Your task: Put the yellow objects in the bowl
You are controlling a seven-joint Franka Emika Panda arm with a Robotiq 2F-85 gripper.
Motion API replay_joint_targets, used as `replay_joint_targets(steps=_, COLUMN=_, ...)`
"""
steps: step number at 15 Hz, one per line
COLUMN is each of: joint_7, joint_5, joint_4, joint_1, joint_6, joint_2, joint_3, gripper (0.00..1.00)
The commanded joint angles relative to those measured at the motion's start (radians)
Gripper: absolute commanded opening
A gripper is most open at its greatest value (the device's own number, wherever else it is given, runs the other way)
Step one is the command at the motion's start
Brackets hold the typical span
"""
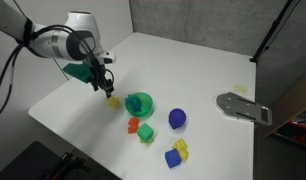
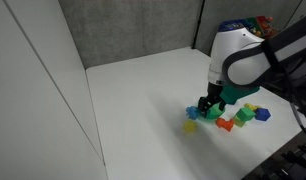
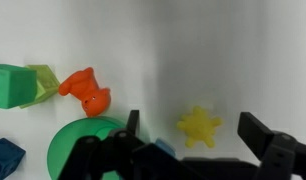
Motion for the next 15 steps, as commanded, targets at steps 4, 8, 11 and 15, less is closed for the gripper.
replay_joint_targets(steps=4, joint_7=0.062, joint_5=0.018, joint_4=0.092, joint_1=0.033, joint_6=0.156, joint_2=0.139, joint_3=-0.008, gripper=1.0)
replay_joint_targets(steps=8, joint_7=0.093, joint_5=0.02, joint_4=0.142, joint_1=0.064, joint_6=0.225, joint_2=0.22, joint_3=-0.025, gripper=1.0)
replay_joint_targets(steps=11, joint_7=0.115, joint_5=0.007, joint_4=0.191, joint_1=0.1, joint_6=0.238, joint_2=0.287, joint_3=-0.052, gripper=1.0)
replay_joint_targets(steps=15, joint_7=0.129, joint_5=0.01, joint_4=0.251, joint_1=0.135, joint_6=0.23, joint_2=0.36, joint_3=-0.082, gripper=1.0)
